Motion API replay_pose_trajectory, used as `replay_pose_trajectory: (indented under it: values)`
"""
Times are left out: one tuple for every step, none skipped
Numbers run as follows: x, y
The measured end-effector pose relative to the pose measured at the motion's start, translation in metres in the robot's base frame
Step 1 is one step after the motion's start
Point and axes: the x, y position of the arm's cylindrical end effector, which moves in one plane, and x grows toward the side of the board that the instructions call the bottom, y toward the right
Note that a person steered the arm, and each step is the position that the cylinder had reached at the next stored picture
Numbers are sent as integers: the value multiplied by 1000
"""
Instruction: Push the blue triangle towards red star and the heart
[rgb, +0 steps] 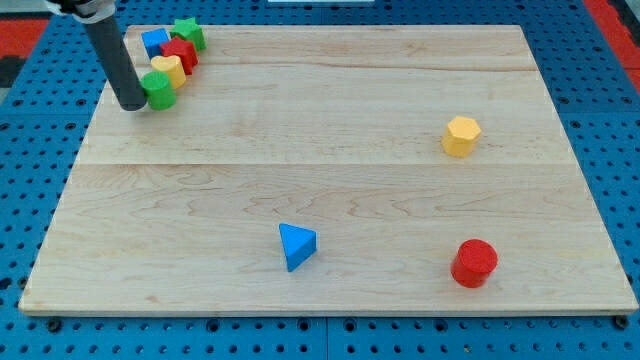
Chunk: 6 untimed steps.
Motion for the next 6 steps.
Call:
replay_pose_trajectory:
  values:
    - [0, 16]
    - [18, 43]
    - [59, 123]
    - [106, 218]
    - [193, 256]
    - [259, 246]
